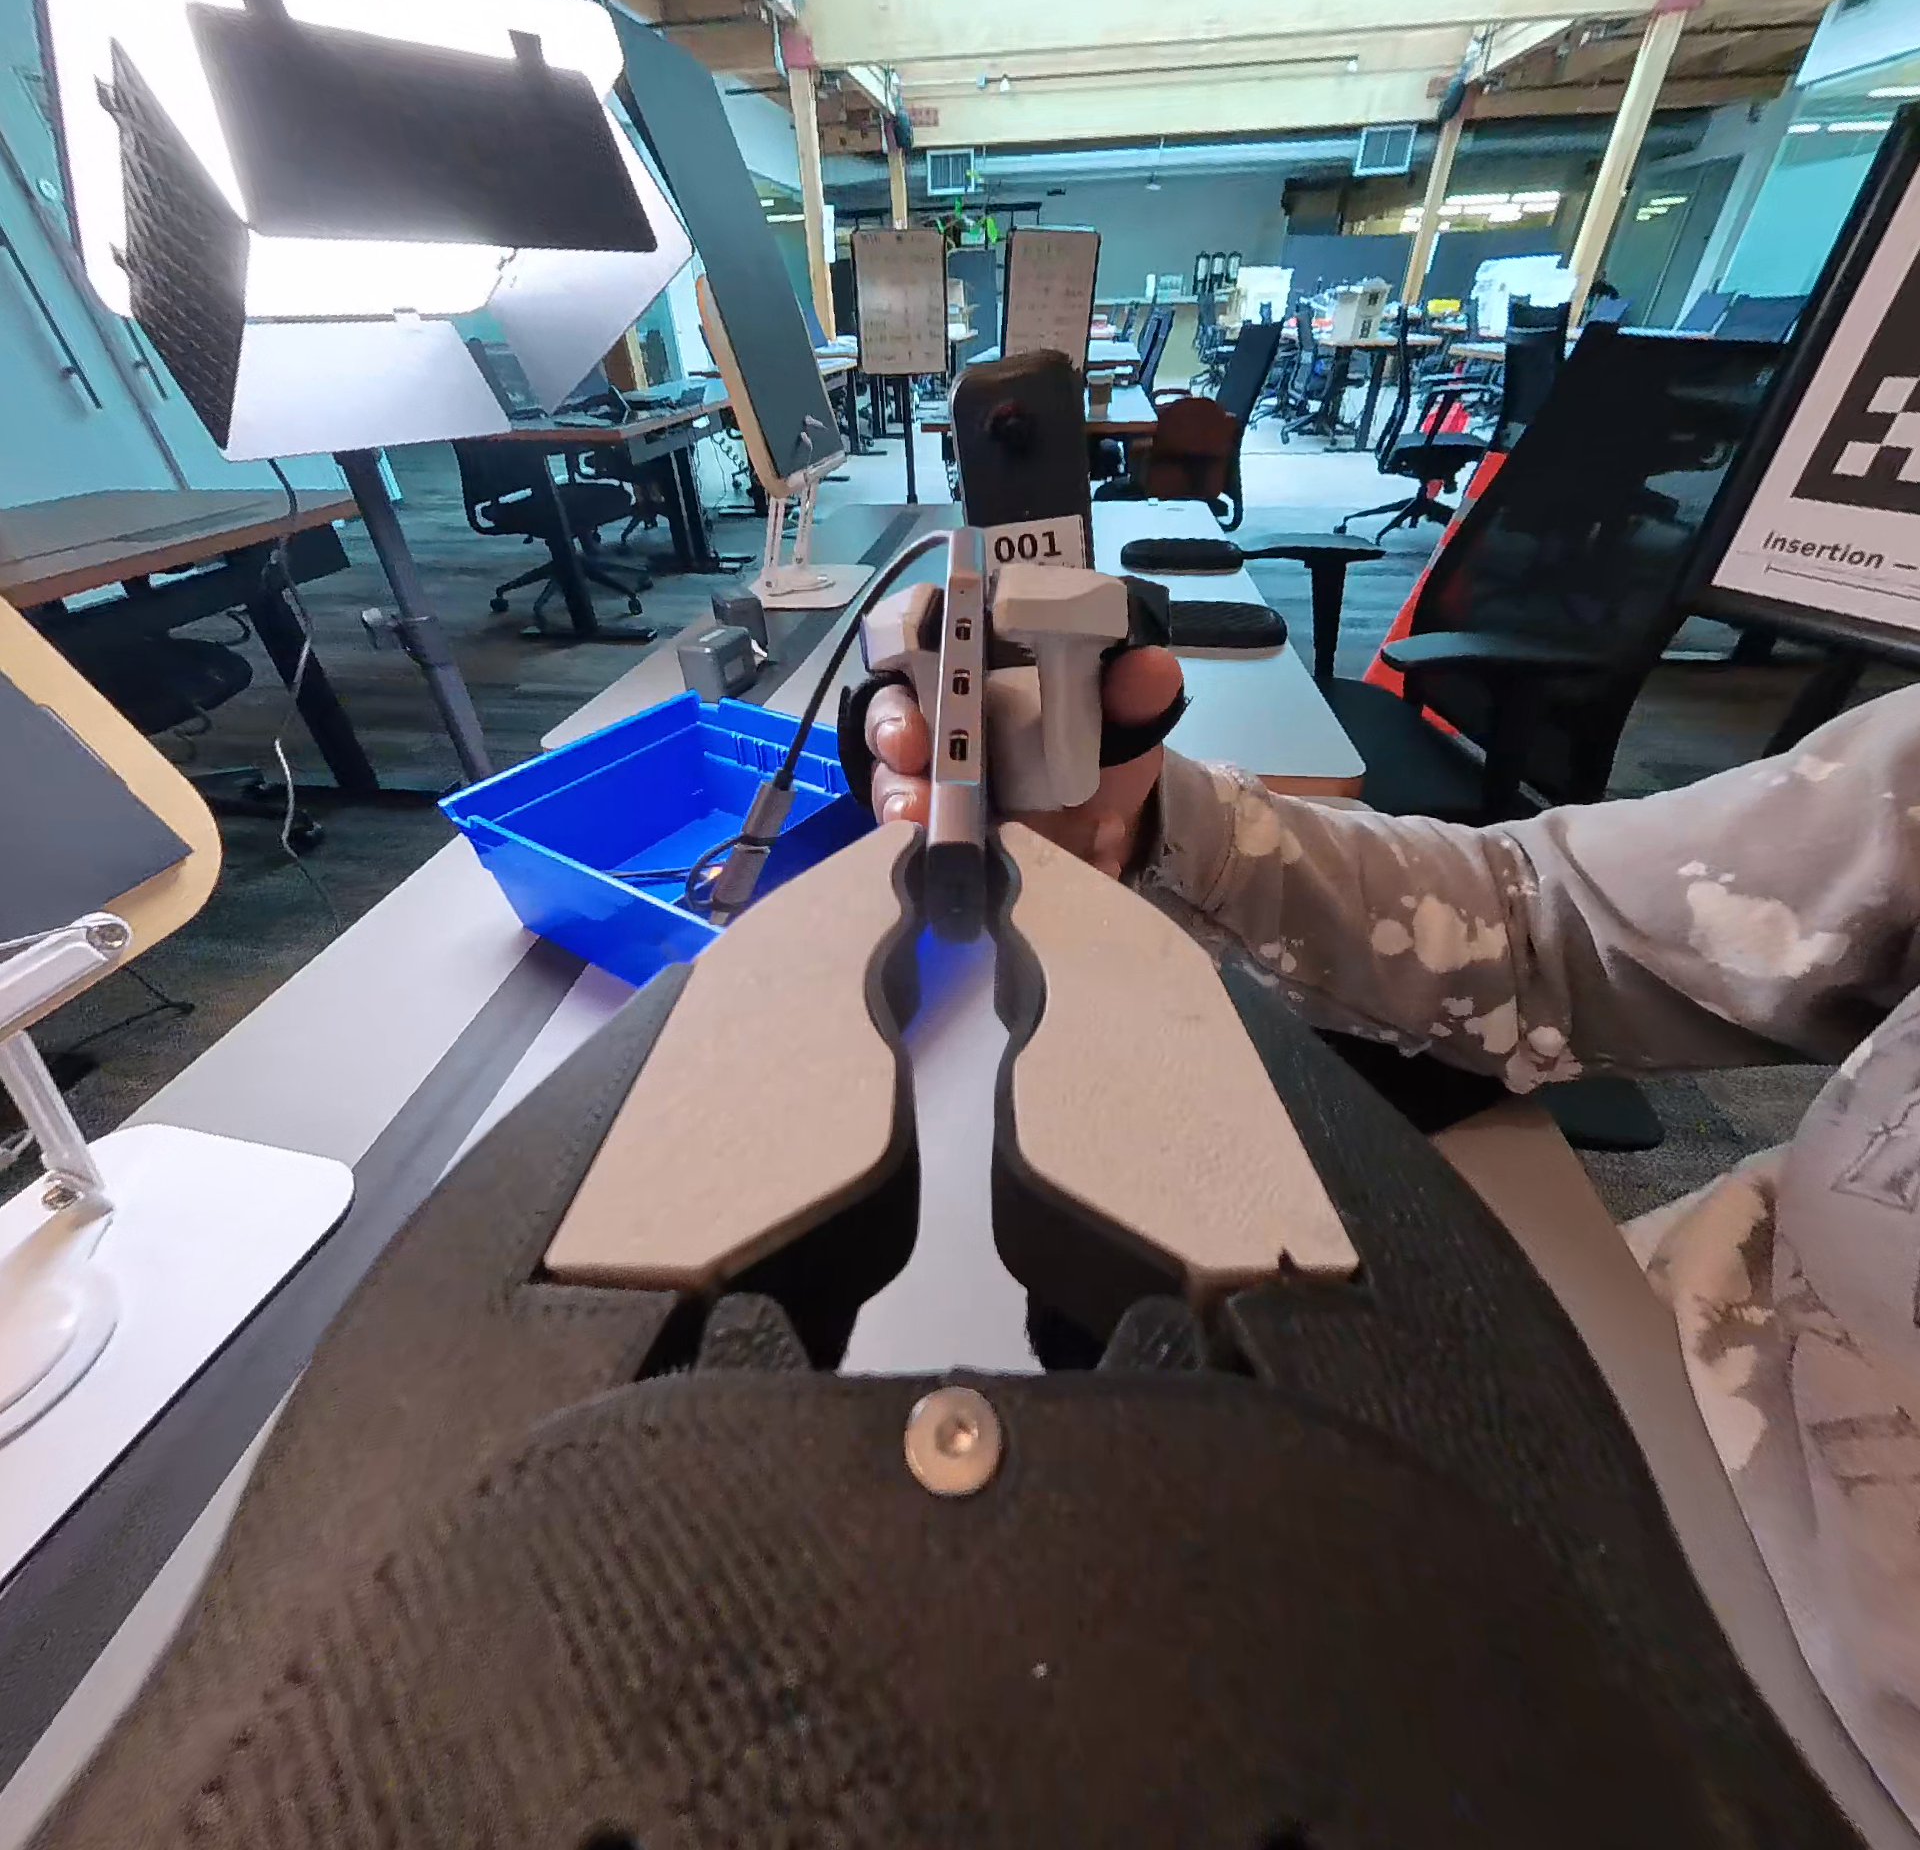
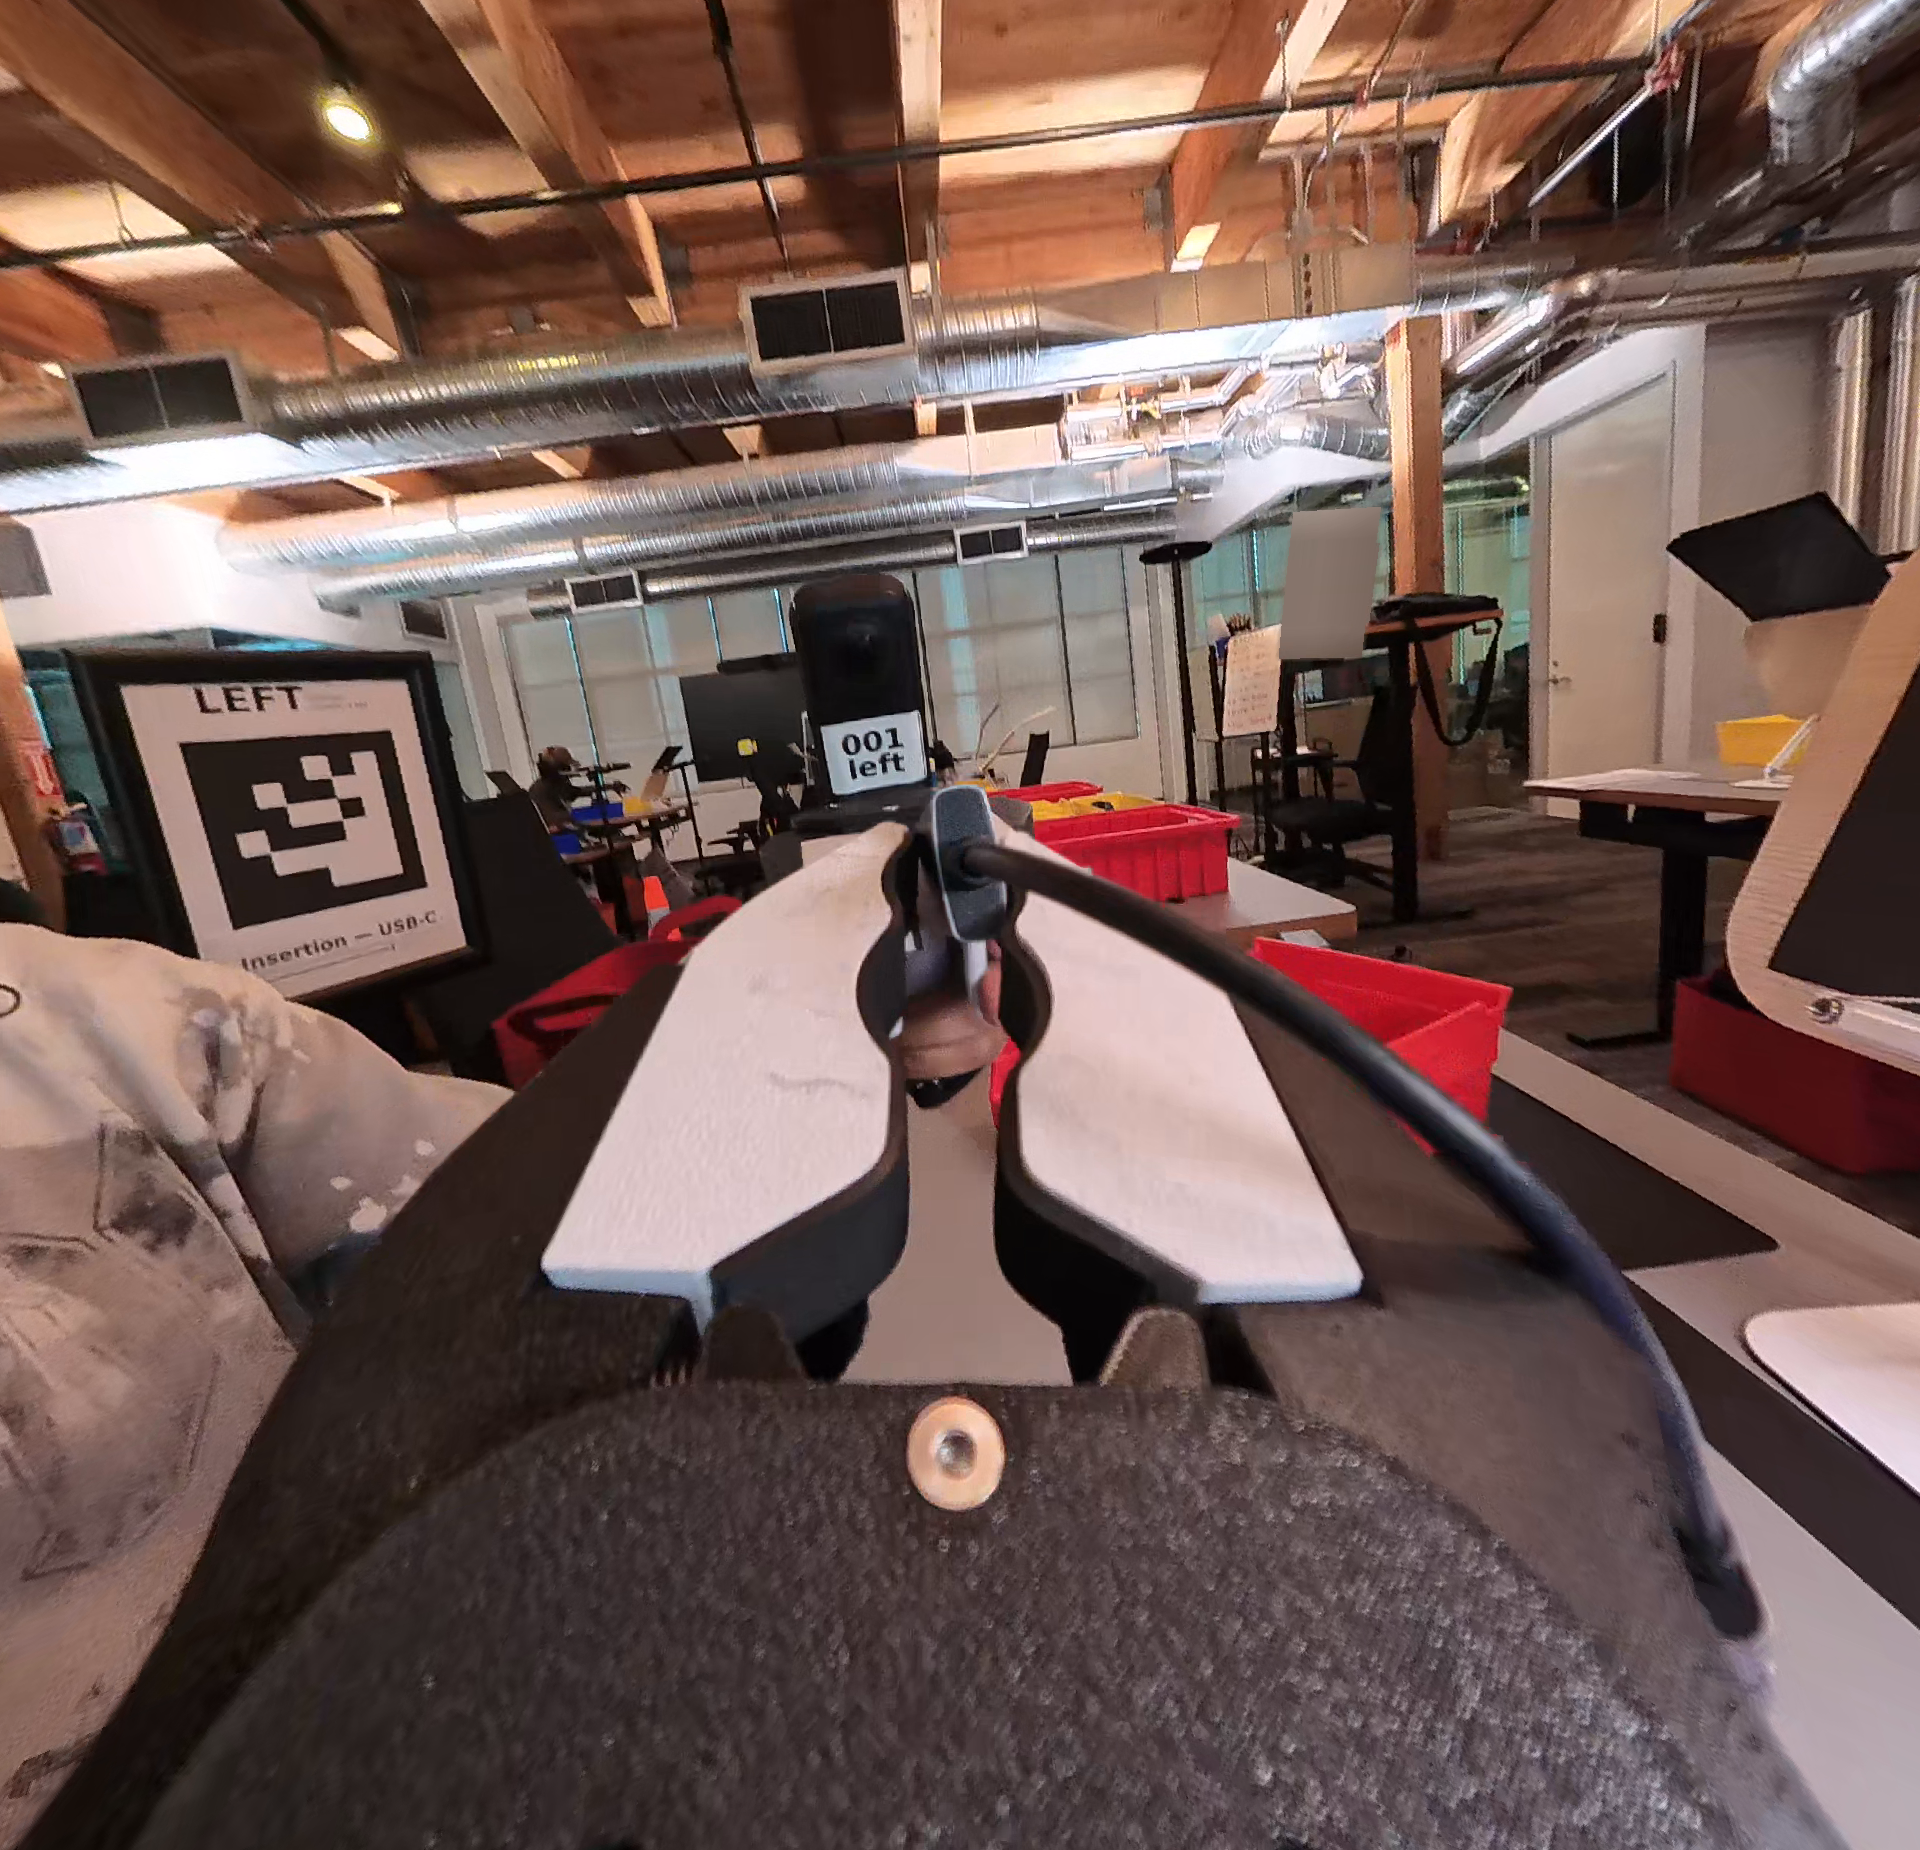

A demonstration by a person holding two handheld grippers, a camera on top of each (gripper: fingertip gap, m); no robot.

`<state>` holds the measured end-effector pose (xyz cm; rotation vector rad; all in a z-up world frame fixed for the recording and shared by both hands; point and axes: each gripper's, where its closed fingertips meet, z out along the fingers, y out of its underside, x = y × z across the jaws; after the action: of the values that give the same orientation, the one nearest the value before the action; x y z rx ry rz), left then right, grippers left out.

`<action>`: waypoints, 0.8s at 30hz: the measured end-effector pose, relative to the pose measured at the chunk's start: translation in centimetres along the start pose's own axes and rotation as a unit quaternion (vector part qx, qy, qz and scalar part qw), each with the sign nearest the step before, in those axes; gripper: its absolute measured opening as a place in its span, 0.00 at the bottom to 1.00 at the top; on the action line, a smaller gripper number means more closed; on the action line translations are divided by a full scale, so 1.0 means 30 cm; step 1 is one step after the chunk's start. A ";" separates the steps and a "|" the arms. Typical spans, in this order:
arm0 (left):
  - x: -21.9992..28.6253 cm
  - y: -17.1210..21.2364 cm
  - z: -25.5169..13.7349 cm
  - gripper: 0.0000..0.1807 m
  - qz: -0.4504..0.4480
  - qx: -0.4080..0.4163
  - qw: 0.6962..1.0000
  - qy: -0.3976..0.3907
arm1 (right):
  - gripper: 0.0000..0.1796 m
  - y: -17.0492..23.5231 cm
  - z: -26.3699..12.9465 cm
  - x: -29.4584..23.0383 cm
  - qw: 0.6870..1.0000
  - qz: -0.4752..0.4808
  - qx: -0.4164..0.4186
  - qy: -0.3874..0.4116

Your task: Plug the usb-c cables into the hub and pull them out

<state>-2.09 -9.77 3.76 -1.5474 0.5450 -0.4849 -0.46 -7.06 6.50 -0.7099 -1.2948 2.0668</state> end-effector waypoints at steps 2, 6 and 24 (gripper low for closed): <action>0.002 0.005 0.001 0.05 -0.005 -0.008 1.000 0.003 | 0.07 0.008 -0.005 0.002 1.000 -0.005 -0.011 0.002; 0.009 0.009 0.001 0.05 -0.035 -0.011 0.999 0.021 | 0.08 0.030 -0.007 -0.004 0.999 -0.030 -0.036 0.002; 0.053 0.039 0.034 0.06 -0.093 -0.027 0.993 0.073 | 0.05 0.098 0.030 -0.049 0.995 -0.065 -0.080 -0.017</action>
<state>-0.26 -9.95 2.51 -1.6302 0.5323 -0.7355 -0.68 -9.70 4.33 -0.6436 -1.4973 1.8954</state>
